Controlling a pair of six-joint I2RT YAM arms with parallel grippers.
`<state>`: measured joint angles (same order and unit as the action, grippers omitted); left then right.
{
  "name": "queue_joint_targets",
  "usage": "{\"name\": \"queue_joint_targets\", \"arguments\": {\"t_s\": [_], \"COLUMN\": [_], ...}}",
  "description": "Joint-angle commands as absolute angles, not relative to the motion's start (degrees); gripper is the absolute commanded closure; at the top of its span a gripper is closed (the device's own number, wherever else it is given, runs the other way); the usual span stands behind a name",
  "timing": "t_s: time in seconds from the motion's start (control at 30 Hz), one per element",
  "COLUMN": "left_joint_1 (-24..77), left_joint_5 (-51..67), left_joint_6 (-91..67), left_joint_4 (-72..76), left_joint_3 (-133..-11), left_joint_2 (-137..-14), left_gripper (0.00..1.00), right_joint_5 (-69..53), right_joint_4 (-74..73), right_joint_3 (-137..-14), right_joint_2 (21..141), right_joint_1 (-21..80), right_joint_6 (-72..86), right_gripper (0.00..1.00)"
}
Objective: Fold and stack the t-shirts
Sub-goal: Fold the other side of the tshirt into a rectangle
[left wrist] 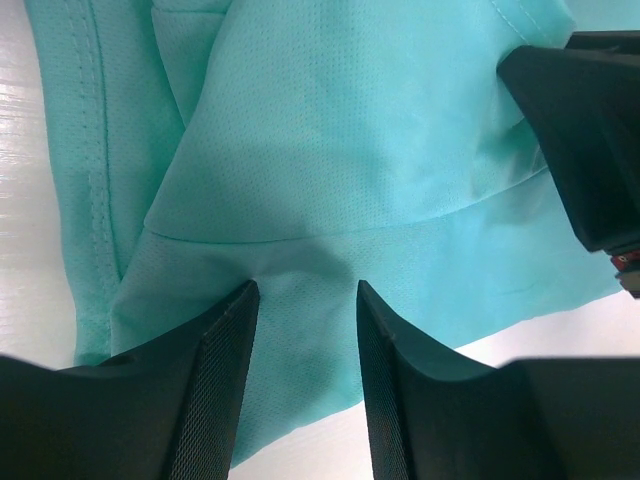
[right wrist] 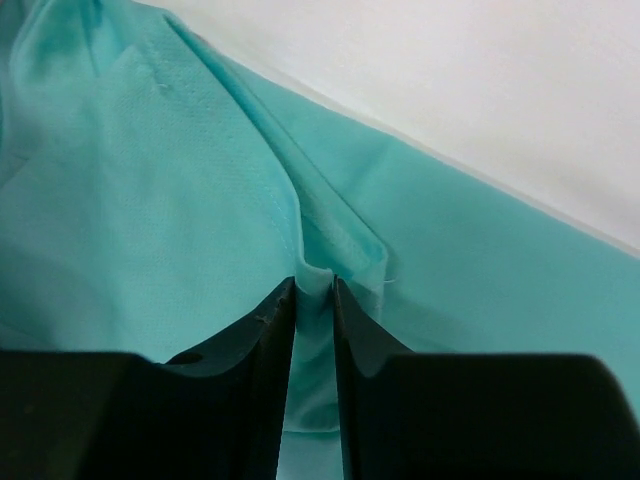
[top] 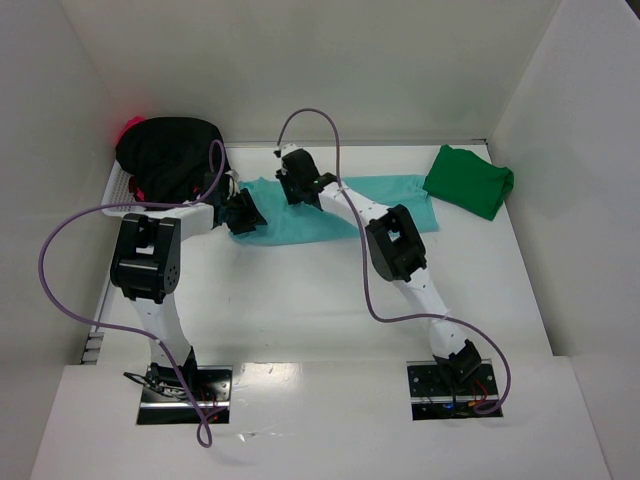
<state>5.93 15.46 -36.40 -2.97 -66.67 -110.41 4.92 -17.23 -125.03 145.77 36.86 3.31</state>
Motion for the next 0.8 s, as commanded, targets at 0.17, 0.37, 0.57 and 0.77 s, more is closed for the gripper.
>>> {"name": "queue_joint_targets", "arguments": {"t_s": [0.17, 0.37, 0.57, 0.77], "left_joint_1": [6.0, 6.0, 6.0, 6.0], "left_joint_5": [15.5, 15.5, 14.4, 12.3], "left_joint_6": [-35.6, -34.5, -31.4, -31.3], "left_joint_4": [-5.0, -7.0, -11.3, -13.3], "left_joint_3": [-66.8, -67.8, -72.0, -71.6], "left_joint_2": [-112.3, -110.7, -104.7, -96.5], "left_gripper": [0.48, 0.42, 0.24, 0.15], "right_joint_5": [10.2, 9.1, 9.1, 10.5], "right_joint_4": [-16.6, -18.5, -17.9, -17.4], "right_joint_3": [-130.8, -133.3, -130.7, -120.9], "right_joint_2": [147.9, 147.7, 138.4, 125.5], "right_joint_1": [34.2, 31.9, 30.4, 28.4], "right_joint_6": [6.1, 9.2, 10.6, 11.9], "right_gripper": [0.73, 0.62, 0.46, 0.26]}}
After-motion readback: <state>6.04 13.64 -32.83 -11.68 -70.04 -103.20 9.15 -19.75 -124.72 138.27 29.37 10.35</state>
